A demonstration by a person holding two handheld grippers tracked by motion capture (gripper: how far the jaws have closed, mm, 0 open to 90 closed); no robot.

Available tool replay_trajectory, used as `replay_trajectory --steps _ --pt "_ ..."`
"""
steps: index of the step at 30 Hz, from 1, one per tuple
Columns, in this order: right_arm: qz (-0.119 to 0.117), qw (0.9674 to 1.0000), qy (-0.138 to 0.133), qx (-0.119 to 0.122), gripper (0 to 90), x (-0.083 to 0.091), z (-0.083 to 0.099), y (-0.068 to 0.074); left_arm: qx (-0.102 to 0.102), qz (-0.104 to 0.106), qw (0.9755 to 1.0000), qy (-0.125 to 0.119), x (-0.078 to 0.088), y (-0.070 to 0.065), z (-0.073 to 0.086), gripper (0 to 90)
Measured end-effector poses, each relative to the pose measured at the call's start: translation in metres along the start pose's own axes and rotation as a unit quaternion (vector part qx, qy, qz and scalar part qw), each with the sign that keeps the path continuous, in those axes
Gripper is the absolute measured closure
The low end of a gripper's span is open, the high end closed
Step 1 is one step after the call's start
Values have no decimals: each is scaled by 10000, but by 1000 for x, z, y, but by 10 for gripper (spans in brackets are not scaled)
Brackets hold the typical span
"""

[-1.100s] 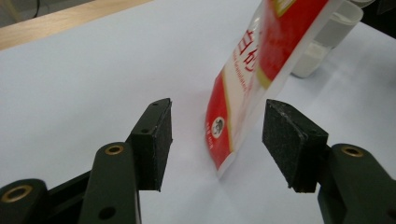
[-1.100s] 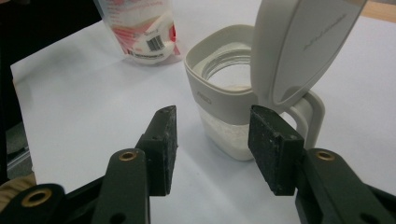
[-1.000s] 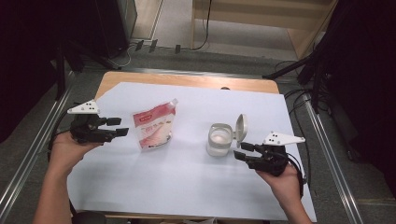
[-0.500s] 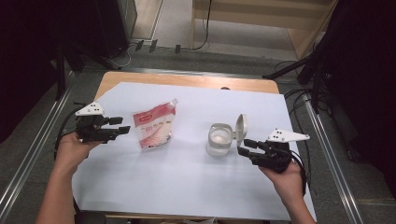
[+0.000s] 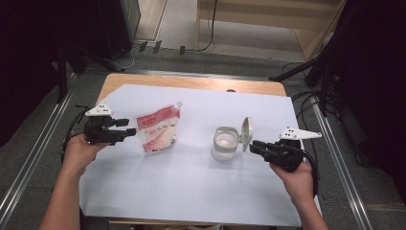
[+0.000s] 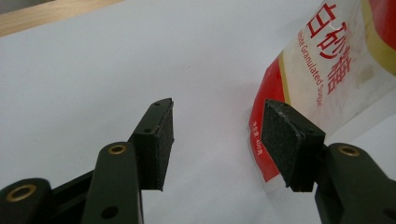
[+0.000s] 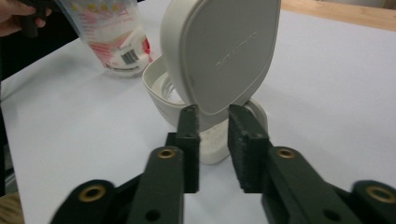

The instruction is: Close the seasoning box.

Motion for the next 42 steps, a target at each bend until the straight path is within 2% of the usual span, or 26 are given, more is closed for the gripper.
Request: replay_trajectory --steps 5,8,12,18,21,25,31,42 --pt "-133 9999 63 4 836 -1 -1 -7 -70 11 10000 1 -2 -2 -1 445" --pt "-116 9999 73 -14 890 -2 -3 -9 -62 10 10000 1 -2 -2 -2 444" --pt "-1 10000 20 -48 900 -2 -7 -11 -72 17 10000 -8 -2 -2 -2 444" --pt "141 9996 -23 -228 900 -7 -12 -22 -94 4 10000 31 -4 -3 -2 444" --pt "147 9993 -34 -336 900 -10 -14 -24 -128 29 9999 84 -6 -4 -2 442" --pt "217 9992 -37 -327 900 -14 -22 -27 -163 113 9997 171 -7 -7 -3 442" --pt "228 9982 -47 -554 900 -24 -29 -39 -135 63 9998 126 -8 -6 -3 429" --pt "231 9988 -48 -436 898 -27 -36 -29 -136 -5 9998 157 -7 -6 -3 429"
Point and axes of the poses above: each handheld gripper's, and its own axes: x roughly backward along the jaws, z roughly out of its underside, y roughly to its left, the point moved 3 cm from there along -x, roughly forward along the jaws, and after that the axes turned 7 degrees about y, right-handed, at the moved point
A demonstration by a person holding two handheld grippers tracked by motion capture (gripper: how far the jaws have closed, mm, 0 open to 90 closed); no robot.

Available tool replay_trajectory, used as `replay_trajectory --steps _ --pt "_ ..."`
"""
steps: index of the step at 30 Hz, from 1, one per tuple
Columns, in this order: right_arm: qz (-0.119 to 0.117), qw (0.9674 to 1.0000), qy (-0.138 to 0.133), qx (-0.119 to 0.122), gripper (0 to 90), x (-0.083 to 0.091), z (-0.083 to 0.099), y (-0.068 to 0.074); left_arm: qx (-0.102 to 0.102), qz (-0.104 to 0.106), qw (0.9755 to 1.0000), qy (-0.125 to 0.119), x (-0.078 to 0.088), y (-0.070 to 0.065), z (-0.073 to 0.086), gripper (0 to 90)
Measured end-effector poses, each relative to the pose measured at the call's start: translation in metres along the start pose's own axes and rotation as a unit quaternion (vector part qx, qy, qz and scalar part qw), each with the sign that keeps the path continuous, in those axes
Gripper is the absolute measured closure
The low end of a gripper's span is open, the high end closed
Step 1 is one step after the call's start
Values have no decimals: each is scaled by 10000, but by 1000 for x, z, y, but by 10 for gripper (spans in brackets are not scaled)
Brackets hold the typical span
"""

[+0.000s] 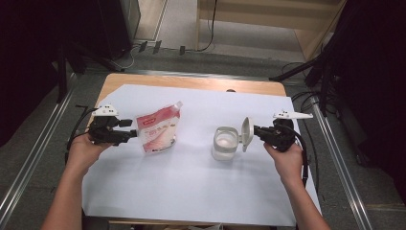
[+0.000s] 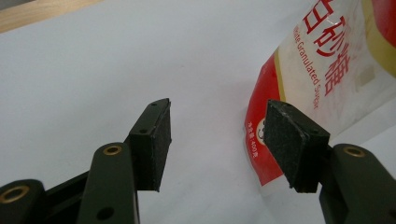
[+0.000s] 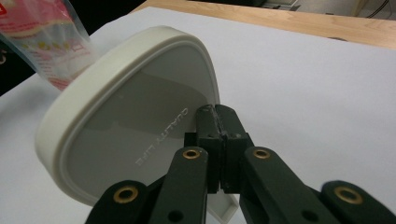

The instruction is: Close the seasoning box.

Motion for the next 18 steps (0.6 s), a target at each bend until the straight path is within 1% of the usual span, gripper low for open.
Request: replay_trajectory --steps 3,7,8,14,18 --pt "20 10000 4 44 898 0 0 2 -13 4 10000 -27 0 0 0 428" --pt "-8 10000 6 79 898 0 -2 6 78 18 10000 -35 -1 0 0 425" --pt "-29 10000 -17 75 897 -1 -2 8 49 11 10000 -7 -1 1 0 421" --pt "-42 9998 35 190 886 -4 -3 17 75 15 10000 -28 -1 0 0 422" --pt "-120 9995 61 277 881 -8 -3 23 50 33 10000 3 -1 1 1 422"
Point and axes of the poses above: each handheld gripper's, and its own axes: x roughly backward along the jaws, z roughly out of its underside, y roughly to its left, the point moved 3 cm from there along -x, roughly forward along the jaws, and after that the axes turned 7 degrees about y, right-handed, at the moved point
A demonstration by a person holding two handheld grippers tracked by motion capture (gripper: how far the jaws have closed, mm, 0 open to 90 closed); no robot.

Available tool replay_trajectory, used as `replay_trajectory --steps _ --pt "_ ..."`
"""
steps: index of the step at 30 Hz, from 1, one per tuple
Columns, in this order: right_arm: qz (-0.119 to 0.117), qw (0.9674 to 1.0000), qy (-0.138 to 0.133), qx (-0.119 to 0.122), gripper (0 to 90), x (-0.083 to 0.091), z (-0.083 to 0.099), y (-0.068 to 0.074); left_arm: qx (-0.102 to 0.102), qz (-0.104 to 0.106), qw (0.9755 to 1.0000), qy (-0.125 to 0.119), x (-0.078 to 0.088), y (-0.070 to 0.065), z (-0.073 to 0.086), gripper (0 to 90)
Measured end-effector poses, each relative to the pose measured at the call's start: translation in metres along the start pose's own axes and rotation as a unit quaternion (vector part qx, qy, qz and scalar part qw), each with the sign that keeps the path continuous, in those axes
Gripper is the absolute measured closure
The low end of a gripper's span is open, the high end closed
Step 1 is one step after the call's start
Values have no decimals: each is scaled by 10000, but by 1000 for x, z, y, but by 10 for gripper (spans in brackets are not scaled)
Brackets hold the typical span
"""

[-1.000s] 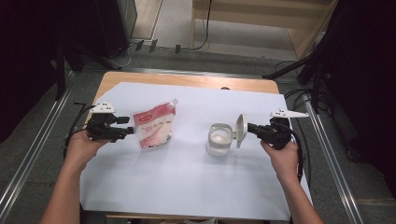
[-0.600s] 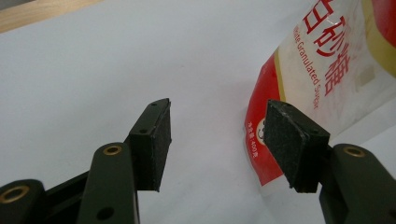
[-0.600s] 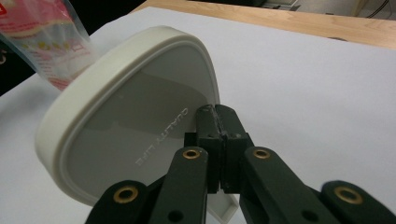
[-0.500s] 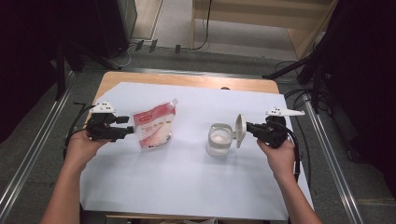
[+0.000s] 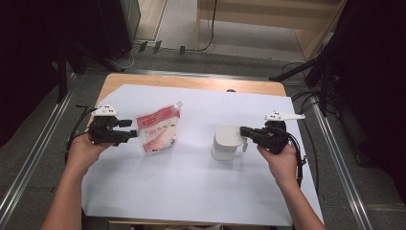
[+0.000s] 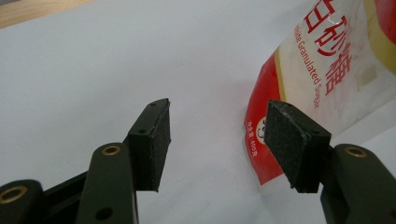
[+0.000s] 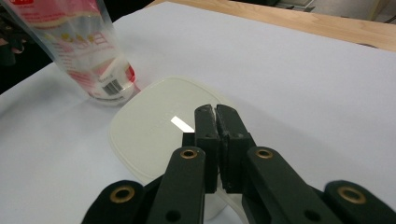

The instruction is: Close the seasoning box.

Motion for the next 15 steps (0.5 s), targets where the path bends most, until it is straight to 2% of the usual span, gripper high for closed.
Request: replay_trajectory --steps 5,12,15 --pt "-28 10000 -17 65 840 0 -1 2 -6 31 10000 37 0 0 0 421" --pt "40 9999 5 156 722 1 0 1 6 22 10000 37 0 0 0 419" --pt "40 9998 -69 161 677 3 0 0 15 16 10000 5 0 -1 0 418"
Point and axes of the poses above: each handheld gripper's, and its own axes: x roughly backward along the jaws, z roughly out of its underside, y roughly to its left, the point moved 3 cm from there along -x, roughly forward along the jaws, and after that the axes turned 7 degrees about y, right-handed, at the moved point
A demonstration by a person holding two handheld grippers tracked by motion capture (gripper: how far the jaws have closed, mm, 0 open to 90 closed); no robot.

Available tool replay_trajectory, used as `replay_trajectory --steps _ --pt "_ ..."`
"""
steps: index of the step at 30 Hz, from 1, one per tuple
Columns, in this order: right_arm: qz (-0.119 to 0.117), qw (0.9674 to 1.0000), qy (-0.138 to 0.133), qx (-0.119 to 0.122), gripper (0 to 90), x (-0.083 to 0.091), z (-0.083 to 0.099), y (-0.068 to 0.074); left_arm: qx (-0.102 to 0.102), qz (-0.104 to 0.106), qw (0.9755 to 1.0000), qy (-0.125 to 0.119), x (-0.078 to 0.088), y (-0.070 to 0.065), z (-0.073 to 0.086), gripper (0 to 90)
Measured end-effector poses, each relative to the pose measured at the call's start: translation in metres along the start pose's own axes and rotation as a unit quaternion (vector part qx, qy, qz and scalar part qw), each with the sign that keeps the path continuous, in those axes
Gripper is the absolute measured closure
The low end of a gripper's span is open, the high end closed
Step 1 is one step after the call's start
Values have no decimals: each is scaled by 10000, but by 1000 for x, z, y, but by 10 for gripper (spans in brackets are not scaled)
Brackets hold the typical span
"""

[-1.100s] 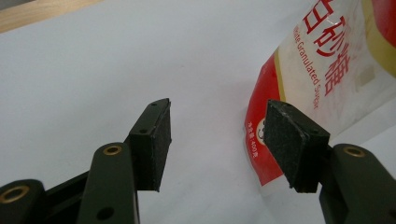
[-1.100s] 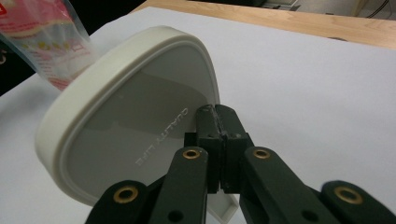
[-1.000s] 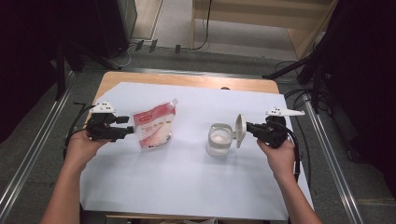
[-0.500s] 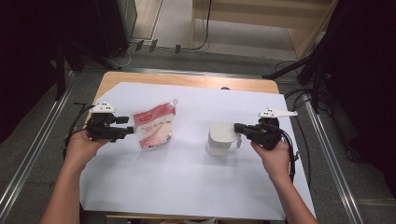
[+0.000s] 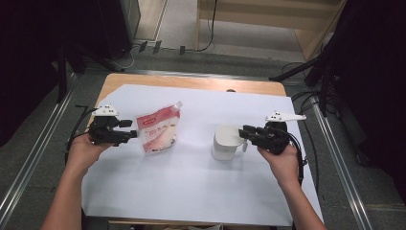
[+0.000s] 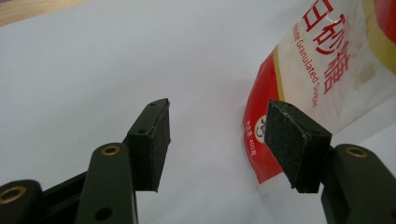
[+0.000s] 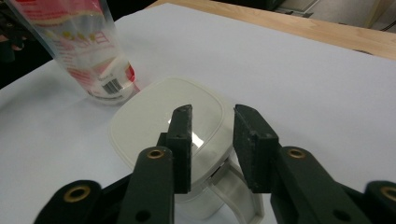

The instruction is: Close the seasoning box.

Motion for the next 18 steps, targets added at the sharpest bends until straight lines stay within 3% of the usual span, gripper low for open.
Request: replay_trajectory --steps 13,18 --pt "176 9998 -123 -42 592 14 5 -13 22 -32 10000 -21 0 1 1 415" --pt "371 9989 -284 -46 516 20 11 -20 21 -47 10000 -10 1 2 1 413"
Point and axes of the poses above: each handheld gripper's, and its own axes: x roughly backward along the jaws, z roughly out of its underside, y roughly to its left, the point moved 3 cm from there along -x, roughly forward along the jaws, and after that the axes turned 7 degrees about y, right-handed, at the moved point
